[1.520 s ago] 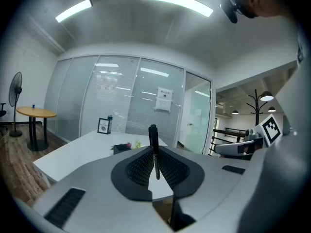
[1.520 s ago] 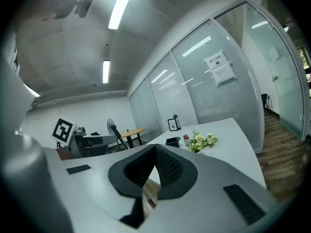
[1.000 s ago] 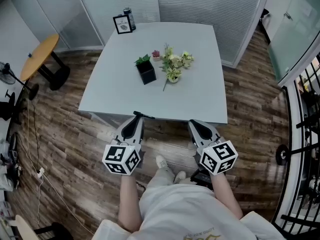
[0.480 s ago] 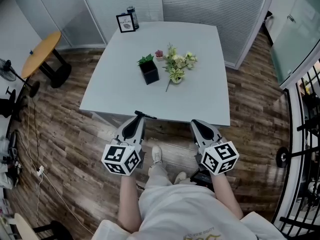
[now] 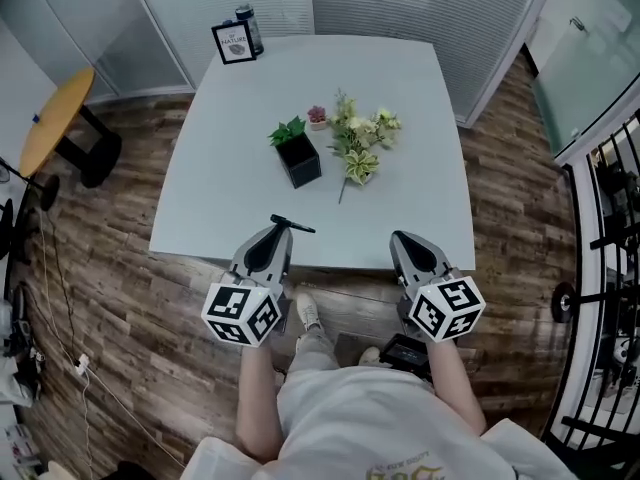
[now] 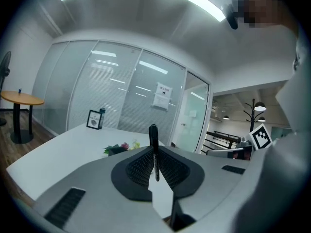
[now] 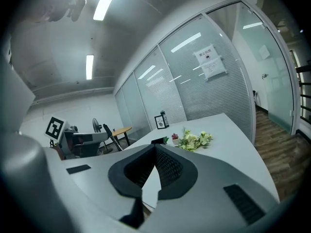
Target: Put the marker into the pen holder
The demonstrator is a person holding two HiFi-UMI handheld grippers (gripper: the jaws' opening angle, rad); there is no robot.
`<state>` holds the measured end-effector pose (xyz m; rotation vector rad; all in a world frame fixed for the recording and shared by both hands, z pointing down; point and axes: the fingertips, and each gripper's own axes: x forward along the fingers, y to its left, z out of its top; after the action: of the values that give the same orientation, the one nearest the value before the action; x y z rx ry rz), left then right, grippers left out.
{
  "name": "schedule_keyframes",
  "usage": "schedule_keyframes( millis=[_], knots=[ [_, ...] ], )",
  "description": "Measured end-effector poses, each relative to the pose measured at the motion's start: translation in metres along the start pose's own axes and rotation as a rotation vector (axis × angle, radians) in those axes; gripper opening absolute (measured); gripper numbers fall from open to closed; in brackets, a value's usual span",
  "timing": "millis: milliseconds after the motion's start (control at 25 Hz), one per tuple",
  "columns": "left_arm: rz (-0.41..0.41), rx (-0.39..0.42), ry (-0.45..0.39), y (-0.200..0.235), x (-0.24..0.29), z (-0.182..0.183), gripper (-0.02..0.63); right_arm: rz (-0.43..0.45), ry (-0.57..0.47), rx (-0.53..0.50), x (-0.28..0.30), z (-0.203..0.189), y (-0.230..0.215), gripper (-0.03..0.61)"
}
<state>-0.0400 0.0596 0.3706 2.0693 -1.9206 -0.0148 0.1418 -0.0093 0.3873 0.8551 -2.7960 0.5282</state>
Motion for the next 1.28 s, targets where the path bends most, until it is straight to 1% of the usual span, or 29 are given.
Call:
schedule_keyframes(
  millis=[320, 600, 880, 1120, 1280],
  knots=[
    [-0.098, -0.008, 0.031, 0.088, 0.075, 0.038, 0.034, -0.099, 0.005, 0.024, 0.094, 0.028, -0.001, 0.016],
    [-0.187, 0.002, 0.052, 0.137, 0.119, 0.055, 0.032, -0.172, -0.018, 0.037, 0.150, 0.043, 0.002, 0.016],
    [-0.249, 0.002, 0.059, 0.153, 0.140, 0.063, 0.032, -0.220, -0.033, 0.052, 0.167, 0.048, 0.003, 0.015],
    [-0.283, 0.001, 0.061, 0.148, 0.150, 0.065, 0.032, -0.249, -0.053, 0.057, 0.161, 0.055, -0.002, 0.017],
    [-0.292, 0.014, 0.067, 0.143, 0.152, 0.064, 0.032, -0.251, -0.065, 0.070, 0.161, 0.055, -0.007, 0.016]
  ],
)
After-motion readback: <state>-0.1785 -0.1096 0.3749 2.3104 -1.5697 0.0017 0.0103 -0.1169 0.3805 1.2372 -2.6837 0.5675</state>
